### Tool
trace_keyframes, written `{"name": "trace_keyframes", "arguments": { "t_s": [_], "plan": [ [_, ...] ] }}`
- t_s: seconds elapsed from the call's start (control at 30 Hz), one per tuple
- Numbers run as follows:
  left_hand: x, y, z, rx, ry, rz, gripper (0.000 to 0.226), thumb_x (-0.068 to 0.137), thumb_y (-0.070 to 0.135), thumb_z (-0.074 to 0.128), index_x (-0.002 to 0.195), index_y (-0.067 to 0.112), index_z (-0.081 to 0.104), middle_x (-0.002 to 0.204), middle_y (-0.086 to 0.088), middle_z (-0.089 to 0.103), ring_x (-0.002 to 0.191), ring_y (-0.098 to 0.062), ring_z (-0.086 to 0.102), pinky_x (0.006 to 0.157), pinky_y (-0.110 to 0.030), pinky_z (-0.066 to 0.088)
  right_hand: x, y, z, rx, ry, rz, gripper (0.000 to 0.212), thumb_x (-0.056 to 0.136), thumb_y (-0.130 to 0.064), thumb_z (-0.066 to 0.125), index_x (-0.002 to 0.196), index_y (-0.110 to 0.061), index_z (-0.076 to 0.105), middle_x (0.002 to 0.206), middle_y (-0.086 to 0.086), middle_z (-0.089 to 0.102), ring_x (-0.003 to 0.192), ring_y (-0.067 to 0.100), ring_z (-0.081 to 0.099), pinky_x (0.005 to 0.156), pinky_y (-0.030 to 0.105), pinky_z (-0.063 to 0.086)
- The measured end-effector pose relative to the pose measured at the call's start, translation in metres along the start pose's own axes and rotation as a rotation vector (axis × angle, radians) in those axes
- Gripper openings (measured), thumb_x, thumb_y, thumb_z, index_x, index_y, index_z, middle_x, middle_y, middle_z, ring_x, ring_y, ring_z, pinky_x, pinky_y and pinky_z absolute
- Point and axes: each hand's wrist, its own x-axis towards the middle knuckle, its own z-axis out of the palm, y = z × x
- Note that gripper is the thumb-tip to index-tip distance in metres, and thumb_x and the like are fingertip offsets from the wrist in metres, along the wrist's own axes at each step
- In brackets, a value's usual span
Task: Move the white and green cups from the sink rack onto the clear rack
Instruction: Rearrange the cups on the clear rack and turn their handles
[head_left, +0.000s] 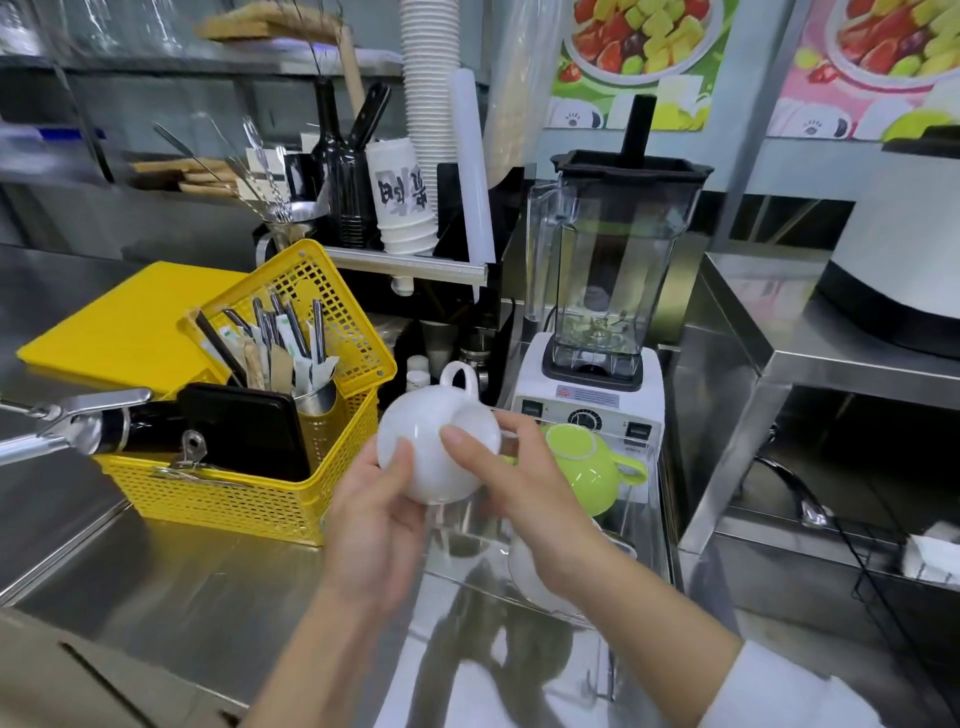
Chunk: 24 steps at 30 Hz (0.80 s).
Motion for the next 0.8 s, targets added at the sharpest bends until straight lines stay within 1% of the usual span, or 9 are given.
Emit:
{"name": "trace_keyframes", "arguments": {
  "t_s": [0.07, 0.17, 0.3, 0.47, 0.57, 0.6, 0.67, 0.73, 0.8],
  "plan": [
    [0.008, 0.019, -0.012, 0.002, 0.002, -0.055, 0.035, 0.081, 0.022, 0.047, 0.107, 0.003, 0.062, 0.098, -0.012, 0.073, 0.087, -0.023, 0.069, 0.064, -0.031, 0.059, 0.003, -0.007, -0.015, -0.101, -0.013, -0.054, 0.062, 0.061, -0.050, 0.073, 0.114, -0.028, 0.049, 0.114, -0.005, 0.055, 0.103, 0.009, 0.055, 0.079, 0.023, 0.047],
    [0.017, 0.040, -0.021, 0.141, -0.038, -0.181, 0.031, 0.073, 0.022, 0.051, 0.089, 0.006, 0.073, 0.085, -0.008, 0.075, 0.075, -0.021, 0.070, 0.056, -0.028, 0.057, 0.010, -0.017, -0.032, -0.250, -0.069, -0.195, 0.057, 0.072, -0.029, 0.073, 0.122, -0.035, 0.047, 0.123, -0.009, 0.051, 0.111, -0.003, 0.047, 0.088, 0.010, 0.040],
    [0.026, 0.047, -0.021, 0.143, -0.019, -0.417, 0.027, 0.075, 0.020, 0.052, 0.081, 0.002, 0.072, 0.073, -0.010, 0.072, 0.063, -0.021, 0.067, 0.056, -0.026, 0.055, 0.014, -0.022, -0.036, -0.523, -0.299, -0.291, 0.050, 0.069, -0.017, 0.077, 0.112, -0.033, 0.057, 0.109, -0.010, 0.058, 0.089, -0.010, 0.051, 0.076, 0.003, 0.038],
    [0.029, 0.042, -0.023, 0.156, 0.049, -0.492, 0.052, 0.070, 0.023, 0.060, 0.113, -0.006, 0.057, 0.101, -0.018, 0.062, 0.092, -0.030, 0.057, 0.098, -0.046, 0.040, 0.018, -0.010, -0.030, -0.625, -0.200, -0.315, 0.039, 0.062, -0.016, 0.081, 0.099, -0.017, 0.068, 0.076, -0.004, 0.057, 0.067, 0.007, 0.047, 0.064, 0.015, 0.038],
    [0.029, 0.041, -0.026, 0.225, 0.000, -0.354, 0.046, 0.066, 0.029, 0.070, 0.105, 0.006, 0.059, 0.095, -0.009, 0.063, 0.084, -0.023, 0.062, 0.076, -0.035, 0.052, 0.022, -0.006, -0.021, -0.629, -0.130, -0.319, 0.032, 0.062, -0.019, 0.081, 0.091, -0.011, 0.069, 0.057, -0.010, 0.040, 0.053, 0.006, 0.033, 0.053, 0.023, 0.029],
    [0.028, 0.043, -0.027, 0.307, -0.050, -0.320, 0.057, 0.060, 0.032, 0.075, 0.109, 0.009, 0.058, 0.100, -0.008, 0.062, 0.085, -0.021, 0.063, 0.071, -0.032, 0.054, 0.023, -0.004, -0.019, -0.617, -0.114, -0.316, 0.031, 0.063, -0.021, 0.080, 0.090, -0.011, 0.070, 0.054, -0.010, 0.036, 0.051, 0.006, 0.030, 0.051, 0.024, 0.026],
    [0.027, 0.042, -0.030, 0.604, -0.167, -0.289, 0.083, 0.041, 0.034, 0.080, 0.119, 0.022, 0.054, 0.123, -0.006, 0.052, 0.107, -0.020, 0.057, 0.085, -0.036, 0.052, 0.023, -0.001, -0.018, -0.616, -0.097, -0.300, 0.028, 0.063, -0.021, 0.080, 0.088, -0.013, 0.071, 0.051, -0.009, 0.034, 0.050, 0.007, 0.028, 0.048, 0.024, 0.023],
    [0.029, 0.042, -0.033, 0.943, -0.247, -0.239, 0.089, 0.037, 0.035, 0.080, 0.120, 0.037, 0.049, 0.137, 0.001, 0.031, 0.128, -0.014, 0.036, 0.104, -0.038, 0.038, 0.022, 0.004, -0.017, -0.653, -0.089, -0.298, 0.031, 0.063, -0.022, 0.079, 0.087, -0.005, 0.069, 0.054, -0.005, 0.033, 0.052, 0.011, 0.027, 0.049, 0.028, 0.020],
    [0.032, 0.041, -0.035, 1.048, -0.314, -0.229, 0.089, 0.039, 0.032, 0.083, 0.119, 0.043, 0.047, 0.135, 0.006, 0.030, 0.126, -0.009, 0.035, 0.101, -0.030, 0.038, 0.021, 0.010, -0.013, -0.683, -0.070, -0.292, 0.037, 0.065, -0.023, 0.078, 0.088, 0.002, 0.065, 0.057, 0.002, 0.034, 0.056, 0.014, 0.026, 0.053, 0.031, 0.020]
  ]
}}
